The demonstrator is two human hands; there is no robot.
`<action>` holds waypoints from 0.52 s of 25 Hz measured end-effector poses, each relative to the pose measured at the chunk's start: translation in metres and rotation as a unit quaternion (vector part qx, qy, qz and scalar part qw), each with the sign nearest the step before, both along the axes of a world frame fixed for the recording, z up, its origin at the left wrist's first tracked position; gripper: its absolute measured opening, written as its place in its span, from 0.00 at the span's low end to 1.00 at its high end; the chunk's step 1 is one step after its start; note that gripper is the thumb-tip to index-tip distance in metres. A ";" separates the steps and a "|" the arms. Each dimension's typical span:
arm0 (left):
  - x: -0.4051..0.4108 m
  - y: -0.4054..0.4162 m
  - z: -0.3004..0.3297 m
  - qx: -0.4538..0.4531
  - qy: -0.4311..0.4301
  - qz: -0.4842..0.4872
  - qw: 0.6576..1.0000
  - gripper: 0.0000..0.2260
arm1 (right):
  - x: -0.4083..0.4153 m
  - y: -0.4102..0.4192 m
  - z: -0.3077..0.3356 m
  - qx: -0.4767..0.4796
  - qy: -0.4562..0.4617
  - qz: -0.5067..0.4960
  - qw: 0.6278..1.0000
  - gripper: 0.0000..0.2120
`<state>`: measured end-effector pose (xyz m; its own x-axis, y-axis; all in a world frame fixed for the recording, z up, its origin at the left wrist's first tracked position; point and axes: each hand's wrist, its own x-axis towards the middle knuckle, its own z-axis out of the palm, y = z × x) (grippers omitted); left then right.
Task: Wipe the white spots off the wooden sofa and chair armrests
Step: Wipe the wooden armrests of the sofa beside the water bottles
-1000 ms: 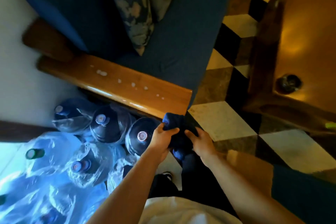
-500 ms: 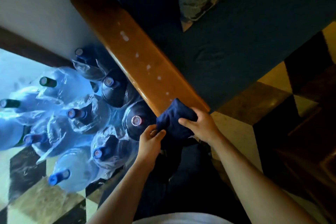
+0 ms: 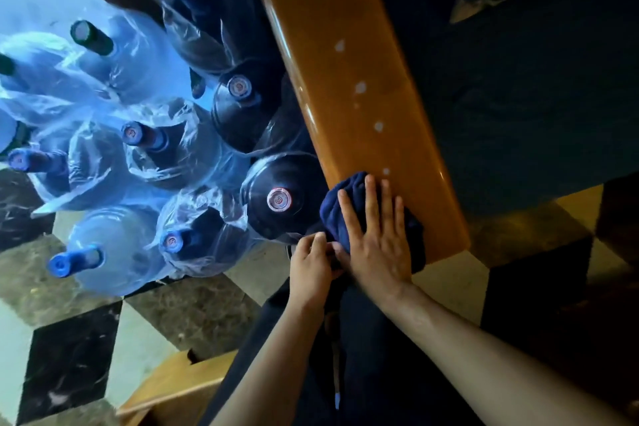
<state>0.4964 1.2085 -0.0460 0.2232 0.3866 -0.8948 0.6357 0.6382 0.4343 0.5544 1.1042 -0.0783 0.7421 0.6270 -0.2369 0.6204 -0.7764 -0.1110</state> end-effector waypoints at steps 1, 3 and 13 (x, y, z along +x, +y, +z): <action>0.005 0.006 -0.002 -0.015 -0.006 0.030 0.999 0.11 | 0.010 0.016 0.001 0.006 -0.007 0.020 1.000 0.44; 0.017 0.020 -0.004 -0.042 -0.014 0.053 0.998 0.17 | 0.041 0.056 0.000 -0.001 -0.017 0.047 0.999 0.42; 0.133 0.117 0.002 -0.043 -0.097 0.065 0.992 0.32 | 0.194 0.199 0.000 -0.003 -0.083 0.045 0.996 0.37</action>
